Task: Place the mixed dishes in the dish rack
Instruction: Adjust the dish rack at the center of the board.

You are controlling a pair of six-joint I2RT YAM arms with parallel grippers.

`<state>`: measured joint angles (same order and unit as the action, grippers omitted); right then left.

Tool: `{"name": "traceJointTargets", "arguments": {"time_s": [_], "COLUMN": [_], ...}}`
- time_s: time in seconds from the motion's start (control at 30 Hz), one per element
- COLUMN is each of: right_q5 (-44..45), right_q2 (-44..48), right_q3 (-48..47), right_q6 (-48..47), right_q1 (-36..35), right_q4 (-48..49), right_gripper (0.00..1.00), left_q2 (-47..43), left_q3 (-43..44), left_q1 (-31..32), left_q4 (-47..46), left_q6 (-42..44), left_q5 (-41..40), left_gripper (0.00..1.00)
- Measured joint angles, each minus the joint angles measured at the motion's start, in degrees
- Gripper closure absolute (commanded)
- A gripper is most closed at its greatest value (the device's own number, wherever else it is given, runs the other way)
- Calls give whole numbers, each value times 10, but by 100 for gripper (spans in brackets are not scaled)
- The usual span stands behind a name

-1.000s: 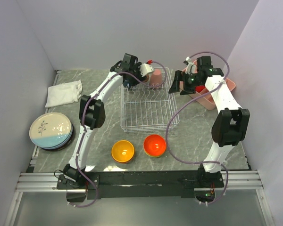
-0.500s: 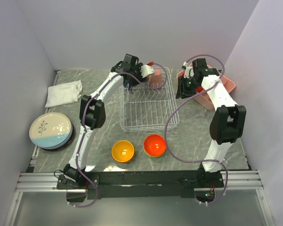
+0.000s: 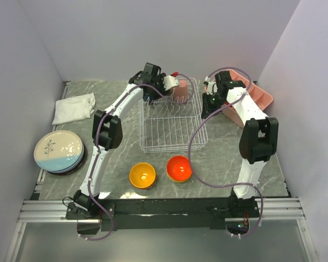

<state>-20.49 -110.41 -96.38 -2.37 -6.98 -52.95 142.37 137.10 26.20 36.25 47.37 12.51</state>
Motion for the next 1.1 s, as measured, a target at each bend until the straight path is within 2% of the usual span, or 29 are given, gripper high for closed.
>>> {"name": "traceJointTargets", "arguments": {"time_s": [0.13, 0.37, 0.57, 0.8, 0.9, 1.0, 1.03, 1.1], "right_q5": [2, 2, 9, 12, 12, 13, 13, 14], "right_q2": [0, 19, 52, 57, 62, 65, 65, 65], "right_q3": [0, 31, 72, 77, 84, 87, 87, 87], "right_q6": [3, 10, 10, 9, 9, 8, 8, 8], "right_q1": [-5, -8, -13, -19, -21, -24, -24, -24], "right_q4": [0, 20, 34, 21, 22, 23, 23, 22], "right_gripper": [100, 100, 100, 100, 100, 100, 100, 100], "left_q2": [0, -9, -19, -23, -23, -21, -19, -19], "left_q3": [-3, -17, -25, -24, -24, -21, -18, -17], "left_q1": [1, 4, 17, 27, 30, 32, 33, 35], "left_q4": [-2, -5, 25, 70, 88, 105, 109, 111], "left_q6": [5, 33, 90, 175, 211, 236, 242, 247], "left_q5": [-1, -8, -23, -50, -64, -71, -74, -79], "left_gripper": [99, 98, 97, 87, 82, 63, 50, 42]}}
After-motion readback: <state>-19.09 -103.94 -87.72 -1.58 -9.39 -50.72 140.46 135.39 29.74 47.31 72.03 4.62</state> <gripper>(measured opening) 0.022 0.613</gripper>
